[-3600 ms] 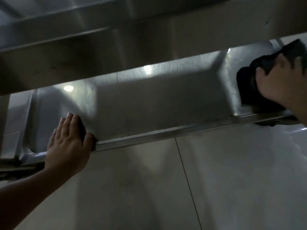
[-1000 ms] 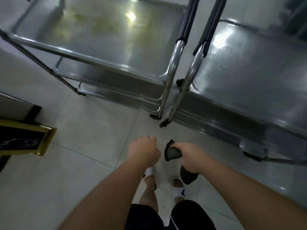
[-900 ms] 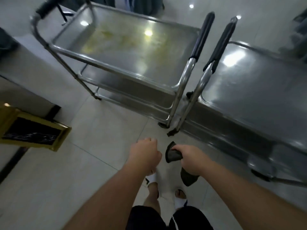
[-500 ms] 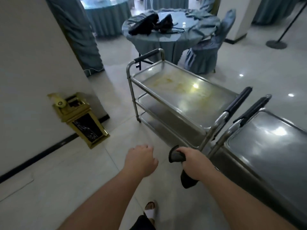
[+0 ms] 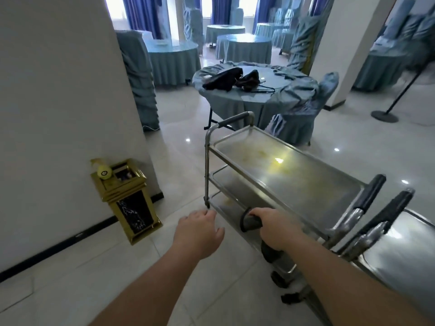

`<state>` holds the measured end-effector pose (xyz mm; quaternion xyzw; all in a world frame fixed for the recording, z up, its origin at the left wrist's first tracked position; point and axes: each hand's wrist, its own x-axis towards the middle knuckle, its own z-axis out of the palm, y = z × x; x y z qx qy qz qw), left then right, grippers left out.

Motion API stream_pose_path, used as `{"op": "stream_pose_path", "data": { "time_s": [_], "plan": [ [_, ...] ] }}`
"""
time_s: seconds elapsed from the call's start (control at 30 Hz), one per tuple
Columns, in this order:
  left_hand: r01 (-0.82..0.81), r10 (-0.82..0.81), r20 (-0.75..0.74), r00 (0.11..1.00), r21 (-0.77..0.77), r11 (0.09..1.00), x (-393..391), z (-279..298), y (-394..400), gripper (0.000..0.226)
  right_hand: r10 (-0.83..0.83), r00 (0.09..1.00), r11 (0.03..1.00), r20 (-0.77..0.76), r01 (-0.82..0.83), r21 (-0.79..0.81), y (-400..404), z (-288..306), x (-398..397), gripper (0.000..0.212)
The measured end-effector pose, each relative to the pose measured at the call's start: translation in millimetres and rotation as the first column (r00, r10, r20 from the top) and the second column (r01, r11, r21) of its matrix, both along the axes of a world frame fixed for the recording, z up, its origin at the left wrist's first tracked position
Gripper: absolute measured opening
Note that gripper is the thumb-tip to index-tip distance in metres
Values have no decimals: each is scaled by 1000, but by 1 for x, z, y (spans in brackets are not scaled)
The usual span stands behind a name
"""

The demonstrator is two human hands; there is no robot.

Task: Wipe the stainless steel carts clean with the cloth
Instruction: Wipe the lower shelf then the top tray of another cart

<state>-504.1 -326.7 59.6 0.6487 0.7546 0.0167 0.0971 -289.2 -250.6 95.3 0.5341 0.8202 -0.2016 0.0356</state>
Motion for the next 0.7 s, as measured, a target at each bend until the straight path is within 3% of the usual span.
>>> {"op": "stream_pose_path", "data": {
  "time_s": [0.3, 0.7],
  "plan": [
    [31, -32, -36, 999, -27, 999, -146, 0, 41, 66, -40, 999, 997, 8, 40, -60, 42, -12, -135, 67],
    [102, -101, 24, 995, -75, 992, -156, -32, 216, 64, -71, 996, 997, -48, 70, -26, 208, -42, -178, 63]
  ]
}}
